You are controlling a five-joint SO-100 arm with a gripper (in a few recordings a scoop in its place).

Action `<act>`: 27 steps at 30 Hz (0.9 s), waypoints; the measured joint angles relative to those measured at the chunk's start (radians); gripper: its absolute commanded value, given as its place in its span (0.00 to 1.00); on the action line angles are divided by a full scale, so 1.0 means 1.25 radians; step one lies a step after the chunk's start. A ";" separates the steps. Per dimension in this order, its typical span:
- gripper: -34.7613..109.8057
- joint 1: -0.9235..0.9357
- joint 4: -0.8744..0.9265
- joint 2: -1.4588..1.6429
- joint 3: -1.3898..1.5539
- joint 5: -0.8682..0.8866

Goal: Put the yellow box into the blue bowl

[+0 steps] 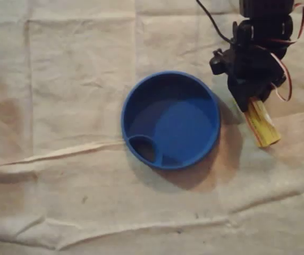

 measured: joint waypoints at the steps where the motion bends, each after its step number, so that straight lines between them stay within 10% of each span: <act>1: 0.24 0.000 0.000 0.000 0.000 0.004; 27: 0.24 0.108 0.374 0.480 0.001 0.238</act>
